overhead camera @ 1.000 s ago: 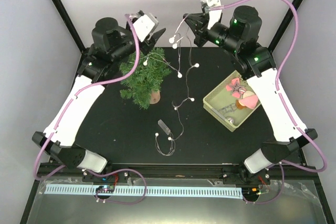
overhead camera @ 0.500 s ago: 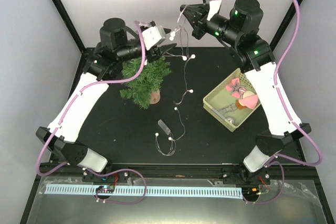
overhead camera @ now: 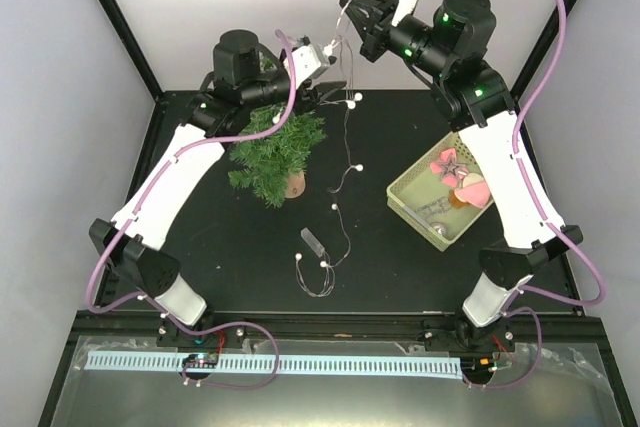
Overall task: Decorate the small christmas tree
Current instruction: Wrap the decoration item around the Christmas tree.
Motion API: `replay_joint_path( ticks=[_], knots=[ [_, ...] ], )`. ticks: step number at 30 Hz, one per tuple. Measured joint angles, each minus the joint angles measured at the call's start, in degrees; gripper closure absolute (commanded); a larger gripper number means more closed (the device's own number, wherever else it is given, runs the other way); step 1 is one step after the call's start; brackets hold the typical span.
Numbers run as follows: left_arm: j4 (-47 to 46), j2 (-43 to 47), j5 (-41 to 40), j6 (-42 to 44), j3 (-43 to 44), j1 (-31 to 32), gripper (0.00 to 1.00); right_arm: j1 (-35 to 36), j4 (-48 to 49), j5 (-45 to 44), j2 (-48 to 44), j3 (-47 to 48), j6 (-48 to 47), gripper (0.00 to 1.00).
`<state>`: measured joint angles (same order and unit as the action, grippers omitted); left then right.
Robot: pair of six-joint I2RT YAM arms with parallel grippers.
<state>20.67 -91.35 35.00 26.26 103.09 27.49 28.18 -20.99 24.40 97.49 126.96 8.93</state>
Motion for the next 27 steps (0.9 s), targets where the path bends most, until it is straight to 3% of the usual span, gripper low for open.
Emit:
replay_joint_path(
  ticks=[7, 14, 27],
  knots=[
    [-3.69, -1.25, 2.99, -4.52, 1.05, 0.00, 0.68, 0.02, 1.55, 0.07, 0.07, 0.00, 1.33, 0.99],
    [-5.51, -3.39, 3.30, -6.97, 2.82, -0.04, 0.98, 0.00, 1.81, 0.26, 0.07, 0.00, 1.92, 0.99],
    [-5.81, -3.23, -6.21, -4.02, 2.84, -0.61, 0.98, -0.13, 1.33, 0.48, -0.15, -2.38, 1.92, 0.99]
  ],
)
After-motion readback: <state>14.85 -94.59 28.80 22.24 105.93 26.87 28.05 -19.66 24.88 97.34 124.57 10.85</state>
